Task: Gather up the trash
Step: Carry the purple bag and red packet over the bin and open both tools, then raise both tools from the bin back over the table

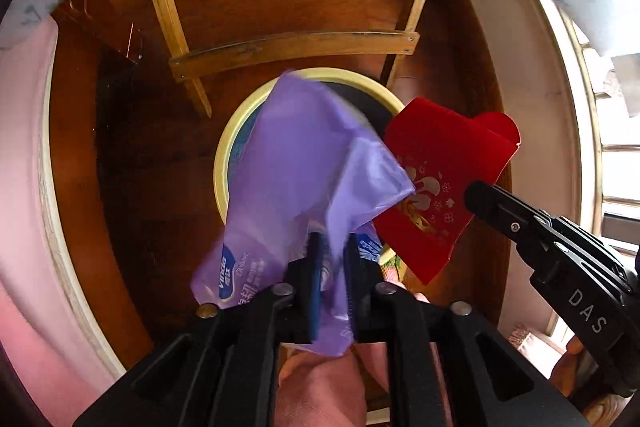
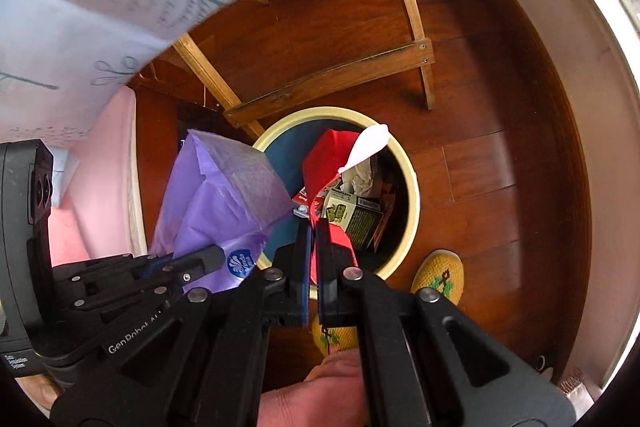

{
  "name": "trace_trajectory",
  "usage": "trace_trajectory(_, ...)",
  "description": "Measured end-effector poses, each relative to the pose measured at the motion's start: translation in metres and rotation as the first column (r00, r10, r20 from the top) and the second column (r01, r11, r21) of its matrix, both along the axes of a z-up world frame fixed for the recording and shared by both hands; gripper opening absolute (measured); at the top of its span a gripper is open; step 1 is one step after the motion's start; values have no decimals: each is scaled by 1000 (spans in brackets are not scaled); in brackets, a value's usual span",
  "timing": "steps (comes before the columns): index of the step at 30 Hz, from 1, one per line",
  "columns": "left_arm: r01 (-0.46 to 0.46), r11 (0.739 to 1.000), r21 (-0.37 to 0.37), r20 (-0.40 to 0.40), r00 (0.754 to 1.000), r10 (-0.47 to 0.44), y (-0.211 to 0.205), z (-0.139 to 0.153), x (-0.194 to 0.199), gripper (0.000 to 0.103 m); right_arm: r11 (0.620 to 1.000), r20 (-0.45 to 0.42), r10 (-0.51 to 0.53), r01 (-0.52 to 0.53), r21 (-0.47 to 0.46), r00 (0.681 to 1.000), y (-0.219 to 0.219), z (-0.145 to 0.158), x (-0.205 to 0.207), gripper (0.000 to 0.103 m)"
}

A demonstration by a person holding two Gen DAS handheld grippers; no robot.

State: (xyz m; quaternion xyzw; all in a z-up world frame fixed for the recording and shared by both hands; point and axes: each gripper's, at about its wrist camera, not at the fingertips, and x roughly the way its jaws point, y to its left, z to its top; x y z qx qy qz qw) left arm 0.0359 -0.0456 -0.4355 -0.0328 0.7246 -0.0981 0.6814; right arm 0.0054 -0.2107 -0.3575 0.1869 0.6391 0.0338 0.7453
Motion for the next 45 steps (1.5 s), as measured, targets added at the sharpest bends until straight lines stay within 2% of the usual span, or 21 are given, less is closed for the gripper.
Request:
trace_trajectory(1, 0, 1000, 9, -1, 1000, 0, -1, -7, 3, 28, 1000, -7, 3, -3, -1, 1000, -1, -6, 0, 0)
trace_trajectory(3, 5, 1000, 22, 1, 1000, -5, -1, -14, 4, 39, 1000, -37, 9, -9, -6, 999, 1, -17, 5, 1)
trace_trajectory(7, 2, 999, 40, 7, 1000, -2, 10, -21, 8, 49, 1000, -49, 20, -21, -17, 999, 5, -24, 9, 1)
trace_trajectory(12, -3, 999, 54, 37, 999, 1, 19, -13, 10, 50, 1000, -45, 22, -23, -20, 999, 5, -20, 9, 1)
trace_trajectory(19, -56, 998, 32, 78, 996, 53, 27, 29, 13, 50, 999, -26, 36, -37, -29, 999, 4, 14, 4, 1)
trace_trajectory(24, -68, 998, 7, 115, 991, 67, 31, 78, 13, 50, 999, -10, 29, -30, -31, 1000, 2, 51, 0, 1)
trace_trajectory(28, -62, 998, -18, 152, 986, 64, 28, 129, 12, 50, 999, 14, 29, -28, -27, 999, 6, 90, -2, 1)
trace_trajectory(35, -44, 997, -57, 248, 967, 56, 27, 232, 6, 50, 999, 94, 28, -26, -22, 995, 17, 173, -5, 1)
trace_trajectory(45, -1, 998, -60, 362, 932, 23, 36, 364, -15, 50, 1000, 206, 3, 0, -11, 979, 35, 294, -22, 1)
